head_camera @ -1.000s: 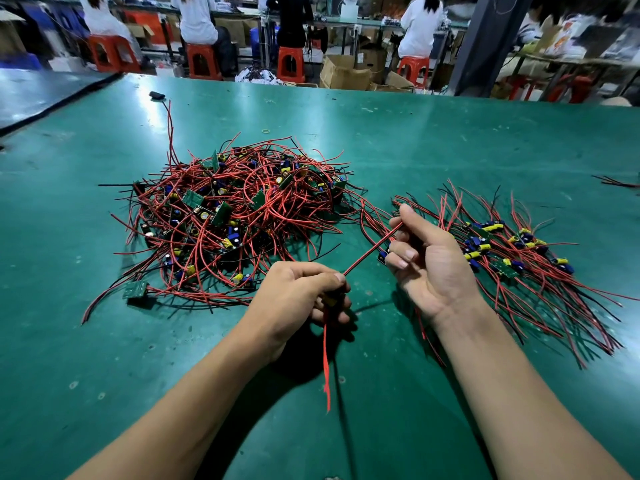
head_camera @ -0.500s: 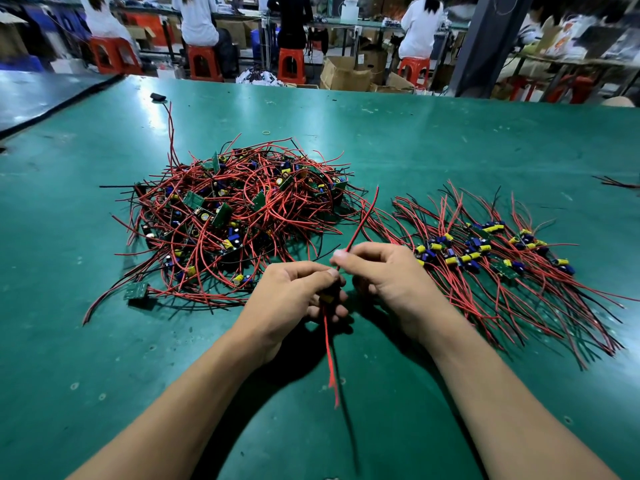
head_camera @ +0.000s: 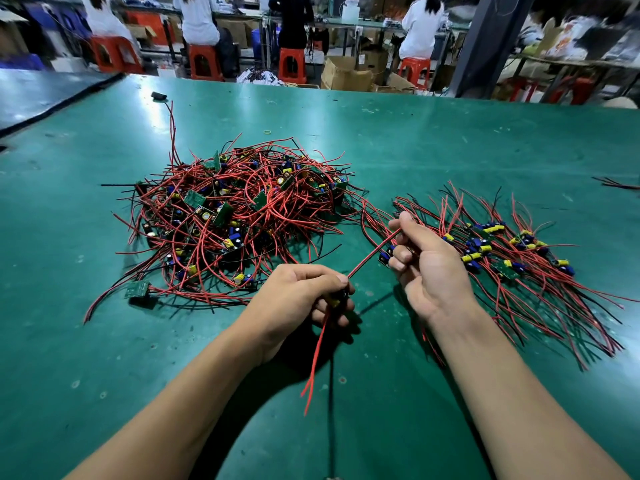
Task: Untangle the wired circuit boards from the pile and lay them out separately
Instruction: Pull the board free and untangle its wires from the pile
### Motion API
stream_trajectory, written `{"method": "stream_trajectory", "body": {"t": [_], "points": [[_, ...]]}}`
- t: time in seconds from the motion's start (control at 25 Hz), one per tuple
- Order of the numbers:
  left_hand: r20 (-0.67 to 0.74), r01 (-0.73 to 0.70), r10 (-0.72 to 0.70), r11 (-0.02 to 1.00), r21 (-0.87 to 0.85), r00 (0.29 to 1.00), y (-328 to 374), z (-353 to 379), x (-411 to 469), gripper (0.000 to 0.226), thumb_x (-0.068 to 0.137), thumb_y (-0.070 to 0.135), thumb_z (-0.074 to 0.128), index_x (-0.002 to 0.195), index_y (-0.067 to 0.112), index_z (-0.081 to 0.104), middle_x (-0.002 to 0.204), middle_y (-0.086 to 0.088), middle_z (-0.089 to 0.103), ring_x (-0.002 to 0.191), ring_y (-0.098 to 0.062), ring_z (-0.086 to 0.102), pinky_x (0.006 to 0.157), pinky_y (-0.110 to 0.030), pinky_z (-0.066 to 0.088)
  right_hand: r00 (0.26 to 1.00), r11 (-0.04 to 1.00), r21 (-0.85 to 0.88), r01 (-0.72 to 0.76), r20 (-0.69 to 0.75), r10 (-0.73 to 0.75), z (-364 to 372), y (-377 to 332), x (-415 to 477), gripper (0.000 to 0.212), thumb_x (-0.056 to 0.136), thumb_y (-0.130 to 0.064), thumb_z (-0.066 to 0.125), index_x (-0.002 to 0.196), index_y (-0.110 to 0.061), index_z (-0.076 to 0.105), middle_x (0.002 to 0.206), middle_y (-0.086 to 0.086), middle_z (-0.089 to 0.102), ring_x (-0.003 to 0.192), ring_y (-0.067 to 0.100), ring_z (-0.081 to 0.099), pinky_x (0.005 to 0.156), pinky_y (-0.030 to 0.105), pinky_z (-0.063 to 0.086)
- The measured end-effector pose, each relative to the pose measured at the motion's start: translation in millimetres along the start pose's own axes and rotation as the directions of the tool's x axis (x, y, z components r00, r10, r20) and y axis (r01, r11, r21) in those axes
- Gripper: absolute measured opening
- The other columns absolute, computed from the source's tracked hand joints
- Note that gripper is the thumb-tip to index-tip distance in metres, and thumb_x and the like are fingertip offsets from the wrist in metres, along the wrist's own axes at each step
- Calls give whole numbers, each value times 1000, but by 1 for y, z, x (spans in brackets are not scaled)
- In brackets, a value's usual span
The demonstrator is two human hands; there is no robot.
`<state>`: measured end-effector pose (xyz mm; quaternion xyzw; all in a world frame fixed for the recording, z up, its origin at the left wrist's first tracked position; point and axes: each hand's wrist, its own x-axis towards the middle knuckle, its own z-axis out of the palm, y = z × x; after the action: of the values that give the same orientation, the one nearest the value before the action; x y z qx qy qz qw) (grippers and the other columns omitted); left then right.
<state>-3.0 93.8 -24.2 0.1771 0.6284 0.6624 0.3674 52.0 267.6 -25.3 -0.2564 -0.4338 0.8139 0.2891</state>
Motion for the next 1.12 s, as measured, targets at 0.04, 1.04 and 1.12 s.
{"method": "stream_trajectory", "body": {"t": [0.04,1.04,1.12], "points": [[-12,-10,10,1000,-1,1000,-1,0,1,15,93,10,62,89,-3,69,70,-15,70,50,-21,64,48,-20,51,1000,1000,-7,-9,-11,9,-1,-1,0,17,94,-19,67,84,-6,68,58,-6,50,41,4,38,39,16,31],[-16,-90,89,942,-322,996,12,-5,-1,19,94,17,58,103,12,74,105,-12,75,85,-24,74,69,-29,59,860,888,-246,388,442,-253,15,8,-27,20,76,-18,84,93,-21,73,84,-3,74,71,5,65,63,15,49],[-27,-100,97,939,-328,995,14,-3,-2,17,88,26,65,95,17,77,100,-9,75,85,-21,72,66,-27,58,818,791,-341,508,480,-318,16,11,-30,23,76,-26,85,94,-26,72,82,-6,70,72,9,63,65,21,52]]}}
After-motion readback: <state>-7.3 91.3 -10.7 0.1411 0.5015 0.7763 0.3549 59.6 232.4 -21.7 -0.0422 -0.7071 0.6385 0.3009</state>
